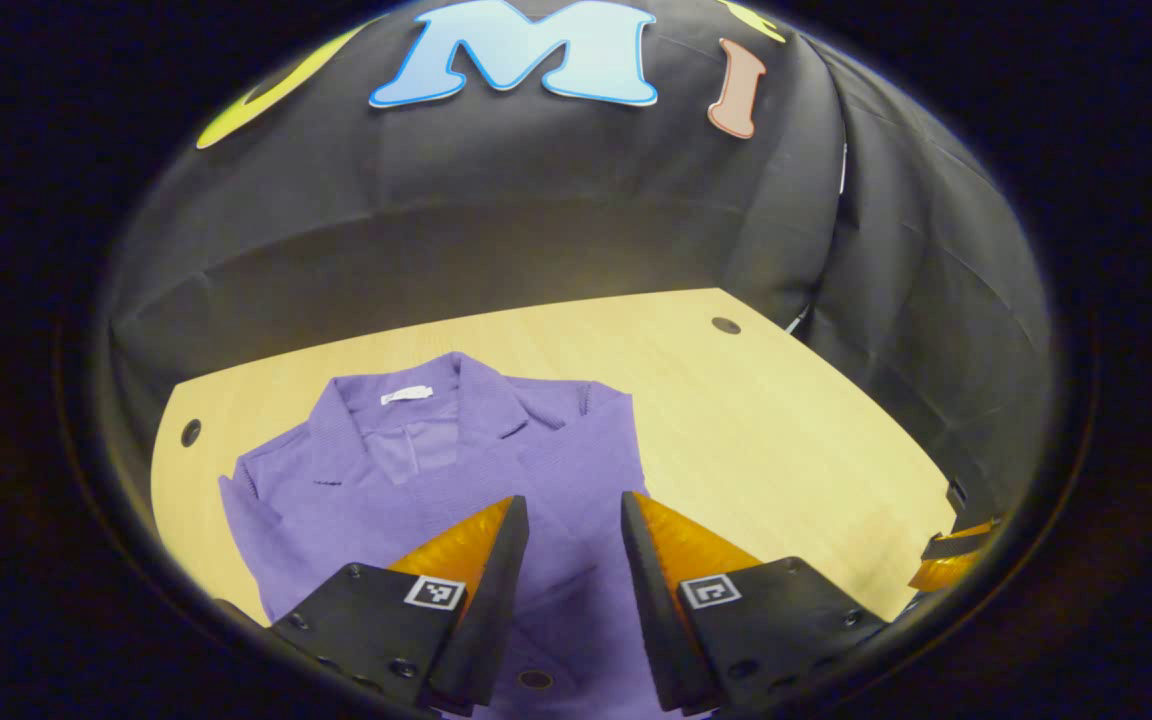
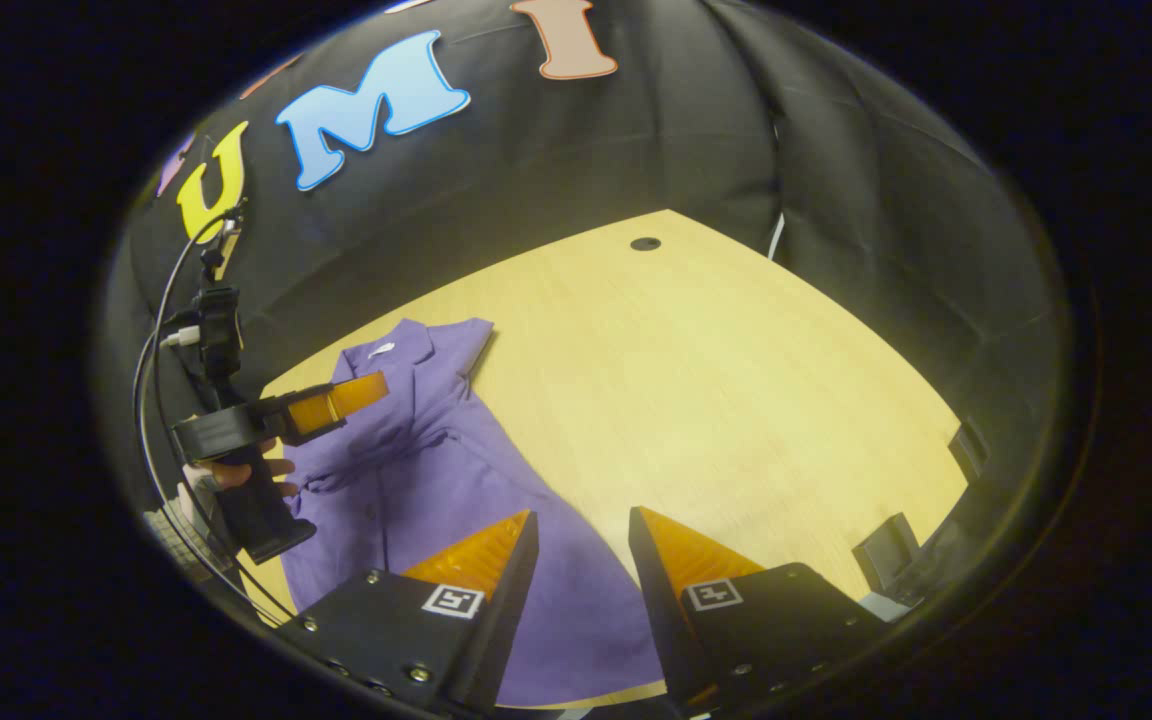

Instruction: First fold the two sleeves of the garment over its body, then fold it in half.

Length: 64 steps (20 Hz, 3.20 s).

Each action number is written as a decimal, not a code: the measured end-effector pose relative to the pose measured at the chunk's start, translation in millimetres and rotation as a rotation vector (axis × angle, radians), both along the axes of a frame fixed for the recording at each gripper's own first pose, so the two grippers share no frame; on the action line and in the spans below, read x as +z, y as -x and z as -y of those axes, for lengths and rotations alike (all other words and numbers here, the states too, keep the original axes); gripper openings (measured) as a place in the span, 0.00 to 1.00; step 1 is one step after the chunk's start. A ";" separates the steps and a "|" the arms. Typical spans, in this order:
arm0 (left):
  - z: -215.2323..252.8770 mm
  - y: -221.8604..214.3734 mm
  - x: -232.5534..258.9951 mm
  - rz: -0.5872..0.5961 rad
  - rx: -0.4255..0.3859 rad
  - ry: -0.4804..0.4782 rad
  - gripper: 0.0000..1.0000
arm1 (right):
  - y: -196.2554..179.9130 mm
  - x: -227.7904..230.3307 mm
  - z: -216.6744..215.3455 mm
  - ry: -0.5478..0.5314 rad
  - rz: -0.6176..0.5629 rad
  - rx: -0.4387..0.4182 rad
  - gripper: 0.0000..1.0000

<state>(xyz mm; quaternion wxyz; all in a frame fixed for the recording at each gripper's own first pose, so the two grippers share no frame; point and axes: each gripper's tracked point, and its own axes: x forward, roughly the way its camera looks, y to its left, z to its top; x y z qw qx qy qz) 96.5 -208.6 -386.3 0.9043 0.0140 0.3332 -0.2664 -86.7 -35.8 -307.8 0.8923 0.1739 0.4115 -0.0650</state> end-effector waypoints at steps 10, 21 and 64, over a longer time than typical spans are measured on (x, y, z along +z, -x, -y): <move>-117.9 114.3 -29.1 -0.096 0.123 -0.091 0.80 | 25.5 -40.0 -37.7 0.008 -0.115 0.199 0.59; -209.0 249.6 -67.0 -0.287 0.301 -0.169 0.93 | 44.5 -70.5 -64.2 0.021 -0.218 0.363 0.87; -210.5 54.2 -17.1 -0.140 0.423 -0.066 0.07 | -132.9 -8.1 -124.0 -0.029 -0.065 0.386 0.01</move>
